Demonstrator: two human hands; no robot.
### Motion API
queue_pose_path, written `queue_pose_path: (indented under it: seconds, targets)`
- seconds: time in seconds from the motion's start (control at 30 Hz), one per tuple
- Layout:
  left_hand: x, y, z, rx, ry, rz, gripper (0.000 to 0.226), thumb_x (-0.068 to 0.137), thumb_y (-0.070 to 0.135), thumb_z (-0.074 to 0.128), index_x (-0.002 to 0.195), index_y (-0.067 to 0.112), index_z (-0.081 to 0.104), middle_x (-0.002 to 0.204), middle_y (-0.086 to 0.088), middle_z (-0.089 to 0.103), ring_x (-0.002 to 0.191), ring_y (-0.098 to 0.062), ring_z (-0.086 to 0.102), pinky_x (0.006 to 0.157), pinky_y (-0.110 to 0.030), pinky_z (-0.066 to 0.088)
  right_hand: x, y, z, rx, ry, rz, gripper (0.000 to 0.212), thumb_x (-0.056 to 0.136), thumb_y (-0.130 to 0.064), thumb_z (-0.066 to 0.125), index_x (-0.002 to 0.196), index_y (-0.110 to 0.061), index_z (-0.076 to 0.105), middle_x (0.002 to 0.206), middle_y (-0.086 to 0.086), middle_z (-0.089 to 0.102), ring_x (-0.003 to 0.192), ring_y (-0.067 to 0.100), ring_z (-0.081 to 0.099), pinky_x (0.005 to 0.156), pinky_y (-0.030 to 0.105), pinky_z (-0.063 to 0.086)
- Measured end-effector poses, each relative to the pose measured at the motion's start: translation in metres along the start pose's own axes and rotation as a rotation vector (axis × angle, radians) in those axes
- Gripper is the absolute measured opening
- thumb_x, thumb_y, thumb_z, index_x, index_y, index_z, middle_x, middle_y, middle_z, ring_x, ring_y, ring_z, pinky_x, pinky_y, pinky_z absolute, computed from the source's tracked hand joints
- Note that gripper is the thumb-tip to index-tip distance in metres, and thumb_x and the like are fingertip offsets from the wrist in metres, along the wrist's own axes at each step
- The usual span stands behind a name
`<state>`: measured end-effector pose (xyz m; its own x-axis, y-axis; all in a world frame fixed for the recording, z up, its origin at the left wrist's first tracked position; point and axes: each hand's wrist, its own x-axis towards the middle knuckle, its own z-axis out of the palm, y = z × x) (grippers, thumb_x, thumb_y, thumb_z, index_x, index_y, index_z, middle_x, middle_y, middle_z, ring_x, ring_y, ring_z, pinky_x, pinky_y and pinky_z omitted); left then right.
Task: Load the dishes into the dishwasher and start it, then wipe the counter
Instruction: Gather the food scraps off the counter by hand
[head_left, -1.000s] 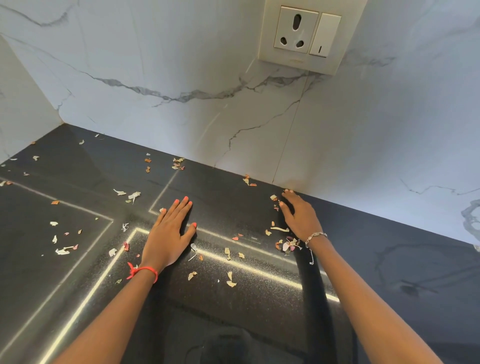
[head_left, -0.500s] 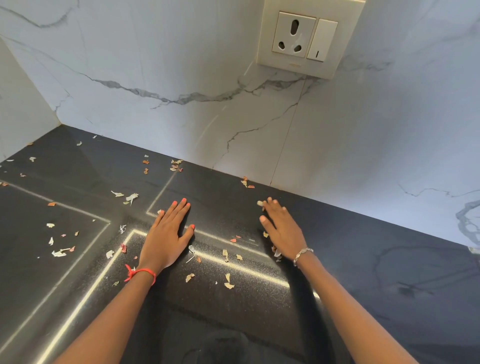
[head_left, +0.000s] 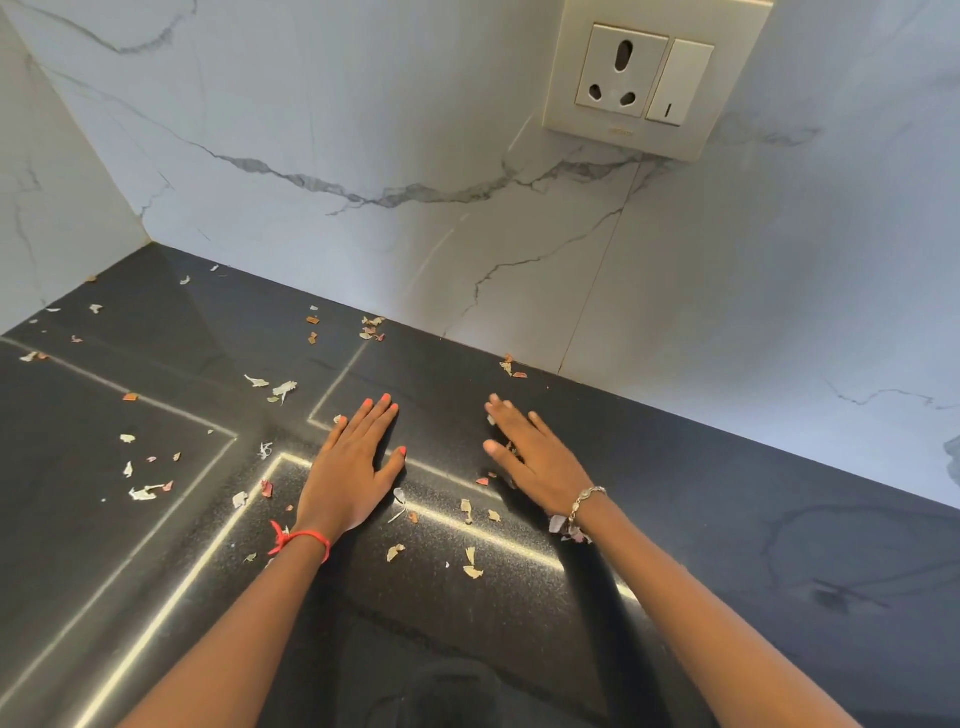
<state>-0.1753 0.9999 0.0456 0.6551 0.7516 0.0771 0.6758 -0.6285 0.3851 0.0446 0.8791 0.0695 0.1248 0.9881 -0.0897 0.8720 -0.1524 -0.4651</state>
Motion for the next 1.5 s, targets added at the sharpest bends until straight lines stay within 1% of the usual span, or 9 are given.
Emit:
queue_pose_path:
  seconds: [0.33, 0.47, 0.57, 0.67, 0.87, 1.1, 1.23, 1.37, 1.5]
  targets:
    - [0.0, 0.0, 0.001, -0.013, 0.022, 0.004, 0.074, 0.084, 0.06, 0.013, 0.149, 0.024, 0.021, 0.155, 0.013, 0.013, 0.14, 0.002, 0.0, 0.116, -0.023, -0.003, 0.059, 0.016, -0.03, -0.048, 0.024, 0.059, 0.051, 0.101, -0.032, 0.03, 0.147, -0.013, 0.022, 0.156, 0.001, 0.016, 0.144, 0.013, 0.011, 0.115, 0.025, 0.004]
    - [-0.001, -0.001, 0.001, 0.0, 0.024, 0.007, 0.075, 0.084, 0.06, 0.012, 0.149, 0.025, 0.02, 0.155, 0.013, 0.012, 0.14, 0.002, 0.0, 0.117, -0.024, -0.003, 0.045, 0.015, -0.025, 0.577, 0.251, 0.124, 0.026, 0.094, -0.014, 0.053, 0.116, -0.007, 0.064, 0.12, 0.005, 0.064, 0.116, 0.014, 0.057, 0.102, 0.025, 0.039]
    - [0.0, -0.002, 0.002, -0.01, 0.022, 0.008, 0.075, 0.084, 0.06, 0.012, 0.149, 0.024, 0.021, 0.155, 0.012, 0.013, 0.14, 0.001, 0.0, 0.117, -0.024, -0.002, 0.038, 0.015, -0.032, 1.012, 0.466, 0.177, 0.019, 0.092, -0.005, 0.053, 0.103, -0.002, 0.068, 0.089, -0.003, 0.073, 0.085, 0.019, 0.068, 0.079, 0.029, 0.056]
    - [-0.001, -0.001, 0.002, -0.016, 0.024, 0.011, 0.076, 0.083, 0.06, 0.013, 0.149, 0.023, 0.022, 0.155, 0.012, 0.013, 0.14, 0.002, 0.0, 0.117, -0.024, -0.003, 0.037, 0.02, -0.038, 0.819, 0.434, 0.232, 0.024, 0.093, -0.009, 0.052, 0.112, -0.004, 0.065, 0.113, 0.007, 0.067, 0.107, 0.018, 0.06, 0.094, 0.022, 0.045]
    - [0.0, -0.001, 0.001, -0.005, 0.019, 0.009, 0.076, 0.083, 0.06, 0.012, 0.149, 0.023, 0.021, 0.155, 0.011, 0.014, 0.139, 0.002, -0.001, 0.116, -0.024, -0.003, 0.032, 0.011, -0.014, 0.07, -0.085, 0.027, 0.047, 0.102, -0.034, 0.027, 0.147, -0.02, 0.022, 0.156, -0.004, 0.01, 0.143, 0.006, 0.004, 0.113, 0.024, -0.005]
    - [-0.001, 0.0, 0.0, 0.004, 0.014, 0.009, 0.078, 0.082, 0.059, 0.011, 0.149, 0.022, 0.022, 0.156, 0.009, 0.015, 0.139, 0.002, 0.0, 0.115, -0.023, -0.004, -0.008, -0.014, -0.019, 0.462, -0.521, -0.108, 0.049, 0.096, -0.052, 0.03, 0.137, -0.028, 0.042, 0.15, -0.005, 0.03, 0.14, 0.007, 0.023, 0.117, 0.03, 0.009]
    - [-0.001, 0.001, -0.001, 0.007, 0.002, 0.01, 0.079, 0.081, 0.06, 0.009, 0.149, 0.021, 0.022, 0.156, 0.008, 0.015, 0.143, -0.005, 0.005, 0.115, -0.024, -0.004, -0.034, -0.009, -0.05, 0.67, -0.155, 0.084, 0.054, 0.085, -0.068, 0.034, 0.123, -0.036, 0.054, 0.142, -0.017, 0.041, 0.133, 0.001, 0.035, 0.111, 0.022, 0.026]
    - [-0.001, 0.001, -0.001, 0.006, 0.001, 0.009, 0.08, 0.081, 0.06, 0.009, 0.149, 0.02, 0.022, 0.156, 0.008, 0.014, 0.144, -0.006, 0.005, 0.116, -0.027, -0.002, -0.052, 0.014, -0.043, 0.371, 0.047, 0.363, 0.051, 0.099, -0.041, 0.028, 0.146, -0.022, 0.026, 0.154, -0.01, 0.012, 0.144, 0.011, 0.008, 0.116, 0.032, 0.005]
    - [-0.001, 0.002, 0.0, 0.013, 0.002, 0.009, 0.081, 0.08, 0.06, 0.008, 0.149, 0.02, 0.021, 0.156, 0.008, 0.014, 0.144, -0.007, 0.005, 0.116, -0.028, -0.002, -0.059, 0.004, -0.006, -0.01, 0.042, 0.347, 0.077, 0.091, -0.064, 0.012, 0.149, -0.014, 0.006, 0.156, -0.002, -0.003, 0.144, 0.01, -0.005, 0.114, 0.027, -0.005]
